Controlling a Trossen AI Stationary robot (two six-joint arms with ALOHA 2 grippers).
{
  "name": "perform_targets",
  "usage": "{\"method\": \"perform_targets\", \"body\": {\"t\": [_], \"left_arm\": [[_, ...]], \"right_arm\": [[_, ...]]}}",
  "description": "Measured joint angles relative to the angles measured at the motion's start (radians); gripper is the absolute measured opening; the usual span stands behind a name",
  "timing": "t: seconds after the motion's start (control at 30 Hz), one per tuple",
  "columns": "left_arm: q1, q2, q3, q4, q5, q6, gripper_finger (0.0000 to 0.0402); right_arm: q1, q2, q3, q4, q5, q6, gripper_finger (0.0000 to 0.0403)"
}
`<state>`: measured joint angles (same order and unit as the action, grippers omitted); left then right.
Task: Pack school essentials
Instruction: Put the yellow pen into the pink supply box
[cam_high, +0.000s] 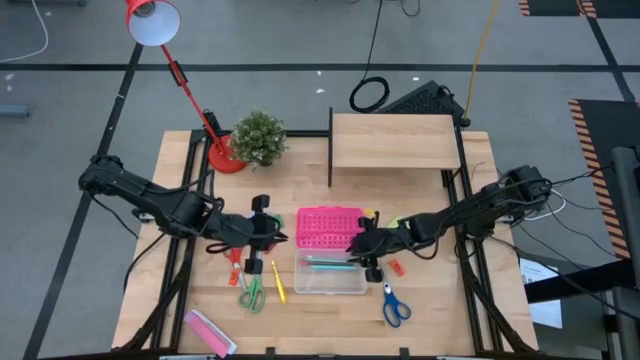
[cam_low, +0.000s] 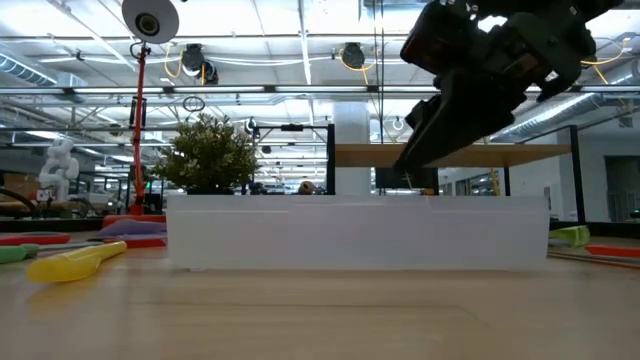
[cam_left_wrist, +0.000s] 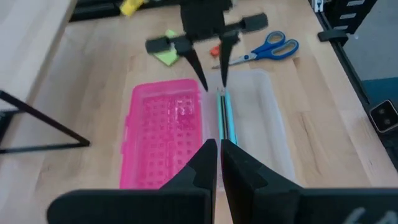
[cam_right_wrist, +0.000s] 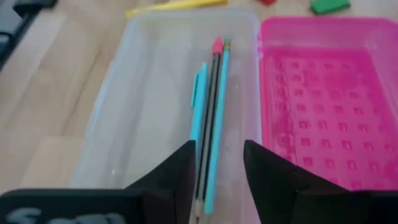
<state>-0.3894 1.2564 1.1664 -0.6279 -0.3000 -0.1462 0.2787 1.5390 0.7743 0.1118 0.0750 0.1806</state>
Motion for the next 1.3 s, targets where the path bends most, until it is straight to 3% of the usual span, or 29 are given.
{"method": "perform_targets", "body": {"t": [0.3, 0.6, 0.9, 1.3], "left_arm": [[-0.119, 0.000, -0.153, 0.006, 0.001, -0.160, 0.0026], [-0.231, 0.012, -0.321, 0.223, 0.068, -0.192, 0.0047], [-0.318, 0.229, -0.303, 0.293, 0.076, -0.120, 0.0132], [-0.270, 0.444, -0.200, 0.275, 0.112, 0.135, 0.0141]], "right_arm": [[0.028, -0.087, 0.000, -0.098, -0.001, 0.042, 0.0130], [0.040, -0.124, 0.000, -0.105, 0.001, 0.097, 0.0130], [0.055, -0.125, 0.000, -0.102, 0.002, 0.216, 0.0130], [0.090, -0.125, 0.000, -0.108, 0.006, 0.202, 0.0130]]}}
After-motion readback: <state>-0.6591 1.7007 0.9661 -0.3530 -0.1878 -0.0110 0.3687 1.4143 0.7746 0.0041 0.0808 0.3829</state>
